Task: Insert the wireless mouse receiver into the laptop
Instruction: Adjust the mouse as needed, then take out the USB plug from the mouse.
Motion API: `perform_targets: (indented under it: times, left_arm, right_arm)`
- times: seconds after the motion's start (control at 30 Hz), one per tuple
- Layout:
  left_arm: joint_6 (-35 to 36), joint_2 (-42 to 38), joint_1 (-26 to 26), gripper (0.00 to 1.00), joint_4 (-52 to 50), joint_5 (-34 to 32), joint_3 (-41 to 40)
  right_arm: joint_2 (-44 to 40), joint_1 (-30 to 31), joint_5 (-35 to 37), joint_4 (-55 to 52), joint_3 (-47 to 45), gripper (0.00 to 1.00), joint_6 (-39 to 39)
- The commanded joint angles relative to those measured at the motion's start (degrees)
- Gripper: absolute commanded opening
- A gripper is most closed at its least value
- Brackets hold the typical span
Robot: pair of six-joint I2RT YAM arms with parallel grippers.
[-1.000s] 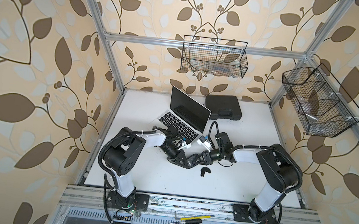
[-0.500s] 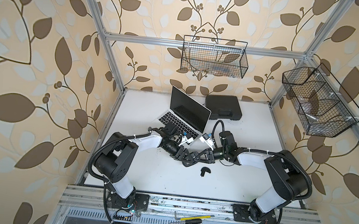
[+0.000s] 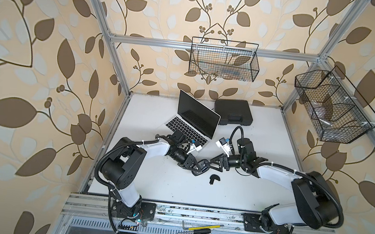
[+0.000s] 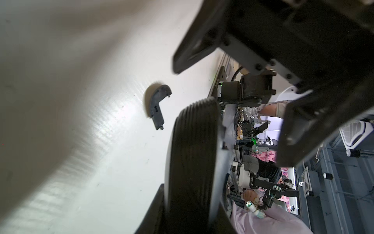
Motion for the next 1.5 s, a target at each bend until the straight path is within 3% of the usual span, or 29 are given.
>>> perform_targets:
  times: [0.0, 0.1, 0.2, 0.47, 1.27, 1.47]
  left_arm:
    - [2.5, 2.64, -1.22, 0.05, -5.4, -2.04, 3.1]
    - [1.78, 3.31, -1.6, 0.03, -4.63, -2.1, 3.31]
    - [1.49, 3.17, -1.72, 0.02, -4.1, -1.8, 2.83]
    - [1.24, 3.21, -2.12, 0.0, -4.04, -1.7, 2.69]
    - [-2.38, 2.66, -2.15, 0.0, 0.86, -0.14, 1.51]
    - [-1.0, 2.21, -2.35, 0.0, -0.9, -2.82, 1.8]
  right_arm:
    - [-2.57, 3.09, 10.05, -6.43, 1.63, 0.82, -1.71]
    - [-2.03, 6.26, 13.79, -8.51, 3.58, 0.71, -1.57]
    - [-0.47, 7.87, 15.41, -8.59, 4.31, 0.66, -1.89]
    - [4.02, 9.13, 12.98, -9.07, 6.52, 0.53, -3.27]
    - [7.88, 10.51, 10.43, -9.06, 3.34, 0.5, -3.68]
    - [10.62, 11.9, 2.29, -6.04, 4.45, 0.5, -2.18]
